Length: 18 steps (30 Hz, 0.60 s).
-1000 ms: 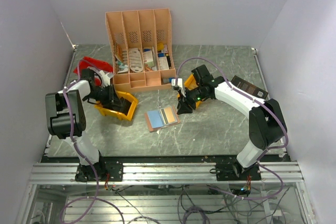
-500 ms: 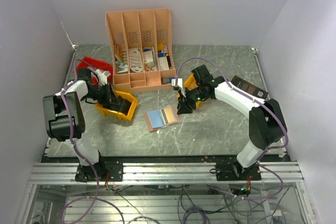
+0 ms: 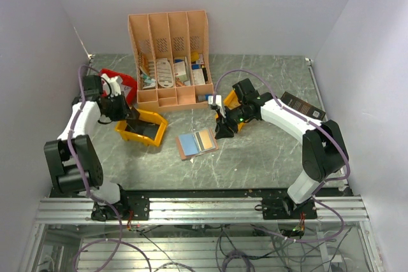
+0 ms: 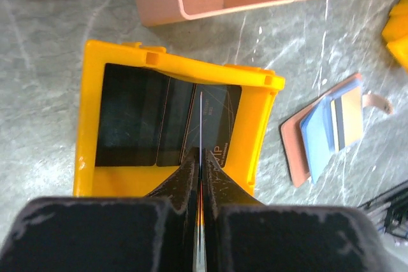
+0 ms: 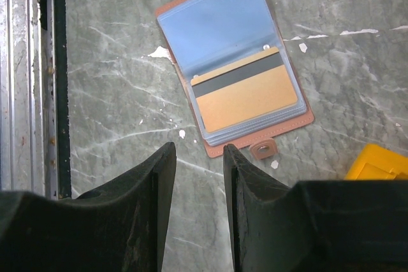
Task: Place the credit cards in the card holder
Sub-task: Pick up the credit card from the storage box.
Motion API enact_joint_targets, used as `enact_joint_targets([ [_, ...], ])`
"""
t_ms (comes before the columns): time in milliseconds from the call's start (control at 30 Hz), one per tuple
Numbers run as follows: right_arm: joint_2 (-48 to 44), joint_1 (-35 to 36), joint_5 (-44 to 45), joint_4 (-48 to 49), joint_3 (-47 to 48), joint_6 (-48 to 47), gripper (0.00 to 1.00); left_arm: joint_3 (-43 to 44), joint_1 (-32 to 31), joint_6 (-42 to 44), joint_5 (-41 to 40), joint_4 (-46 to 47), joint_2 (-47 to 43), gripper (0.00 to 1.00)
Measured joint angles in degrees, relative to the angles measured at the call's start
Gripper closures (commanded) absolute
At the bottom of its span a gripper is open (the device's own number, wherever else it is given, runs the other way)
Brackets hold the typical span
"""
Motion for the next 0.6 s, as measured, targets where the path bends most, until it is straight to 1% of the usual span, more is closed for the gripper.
enact_joint_targets([
  [200,0.00,0.00,-1.20,-0.57,0.33,-0.42,0.64,0.02,-0.07,-6.95,-4.48,-0.31,-9.94,0.93],
  [267,0.00,0.00,-1.86,-0.85,0.37,-0.61,0.64,-0.04,-0.31,-9.35,-4.57,-0.17,-14.05,0.93],
  [367,-0.02,0.00,-3.15,-1.29,0.37,-0.92,0.63,-1.73,-1.44,-13.55,-3.80,2.45,-21.33,0.93],
  [467,-0.48,-0.33,-4.50,-1.29,0.37,-0.72,0.63,-6.64,-5.03,-19.21,-2.82,8.55,-29.24,0.93],
  [600,-3.39,-2.29,-6.43,0.07,0.37,1.38,0.62,-13.79,-13.07,-26.88,-2.32,18.88,-35.76,0.93],
])
